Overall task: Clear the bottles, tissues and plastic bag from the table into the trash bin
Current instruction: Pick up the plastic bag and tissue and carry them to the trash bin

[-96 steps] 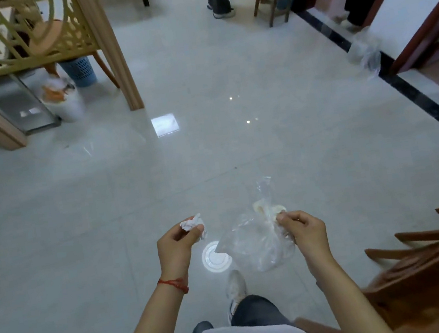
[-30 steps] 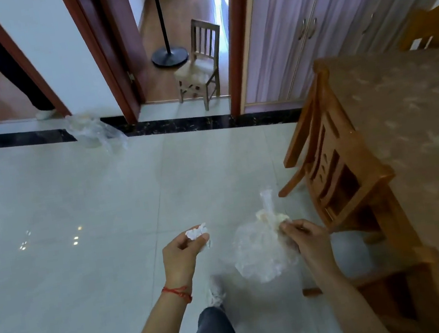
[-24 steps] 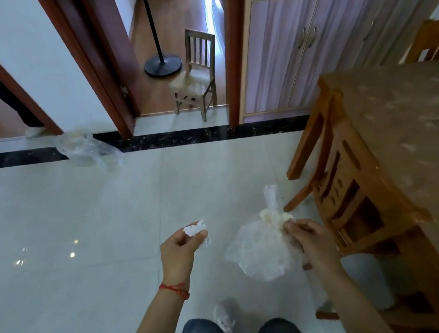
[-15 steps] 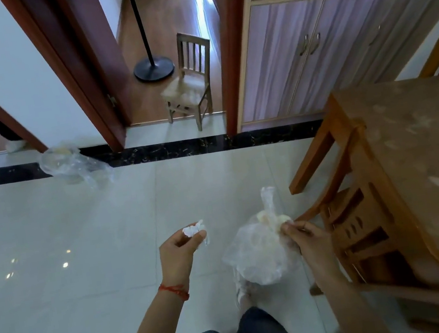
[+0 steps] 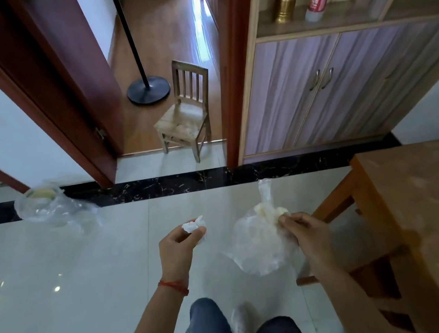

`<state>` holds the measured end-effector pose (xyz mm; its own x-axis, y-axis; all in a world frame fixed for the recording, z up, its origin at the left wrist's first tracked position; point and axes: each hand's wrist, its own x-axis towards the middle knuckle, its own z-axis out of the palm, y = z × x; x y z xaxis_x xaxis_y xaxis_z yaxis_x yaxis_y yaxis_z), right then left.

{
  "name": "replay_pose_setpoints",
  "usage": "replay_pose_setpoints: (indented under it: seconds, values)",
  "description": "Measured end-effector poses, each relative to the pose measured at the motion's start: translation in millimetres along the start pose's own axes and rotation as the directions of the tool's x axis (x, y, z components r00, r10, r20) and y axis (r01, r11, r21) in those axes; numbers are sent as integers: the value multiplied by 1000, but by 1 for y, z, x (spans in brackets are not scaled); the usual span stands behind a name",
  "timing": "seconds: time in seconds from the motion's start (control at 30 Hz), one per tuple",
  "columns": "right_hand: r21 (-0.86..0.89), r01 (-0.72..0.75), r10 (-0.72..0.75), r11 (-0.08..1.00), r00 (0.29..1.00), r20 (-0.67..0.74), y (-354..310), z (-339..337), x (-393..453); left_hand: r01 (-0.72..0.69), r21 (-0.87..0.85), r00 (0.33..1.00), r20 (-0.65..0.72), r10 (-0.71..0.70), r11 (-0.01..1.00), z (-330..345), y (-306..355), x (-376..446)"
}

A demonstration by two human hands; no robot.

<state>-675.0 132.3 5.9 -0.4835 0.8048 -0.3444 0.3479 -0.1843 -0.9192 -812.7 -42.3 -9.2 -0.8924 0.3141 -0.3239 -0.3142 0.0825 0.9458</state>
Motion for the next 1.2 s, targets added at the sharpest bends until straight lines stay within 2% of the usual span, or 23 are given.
replay_pose_setpoints:
  seconds: [0.13, 0.3, 0.67, 0.83, 0.97, 1.2]
  values:
    - [-21, -25, 25, 999, 1000, -16, -17, 21, 58, 13, 13, 1000, 8, -13, 1000, 21, 16, 61]
    - [-3, -35, 34, 999, 993, -110, -39, 52, 133, 52, 60, 997, 50, -55, 997, 48, 38, 154]
    - [-7, 1, -2, 1000, 971, -237, -100, 90, 259, 50, 108, 976, 205, -72, 993, 115, 109, 310]
    - [46, -47, 58, 998, 965, -258, -113, 84, 308, 94, 110, 958, 262, -120, 990, 159, 121, 351]
    - [28, -8, 15, 1000, 959, -282, -126, 65, 354, 99, 117, 947, 293, -130, 988, 206, 129, 383]
    - [110, -27, 68, 994, 921, -384, -145, 25, 414, -47, 223, 919, 391, -45, 974, 292, 148, 420]
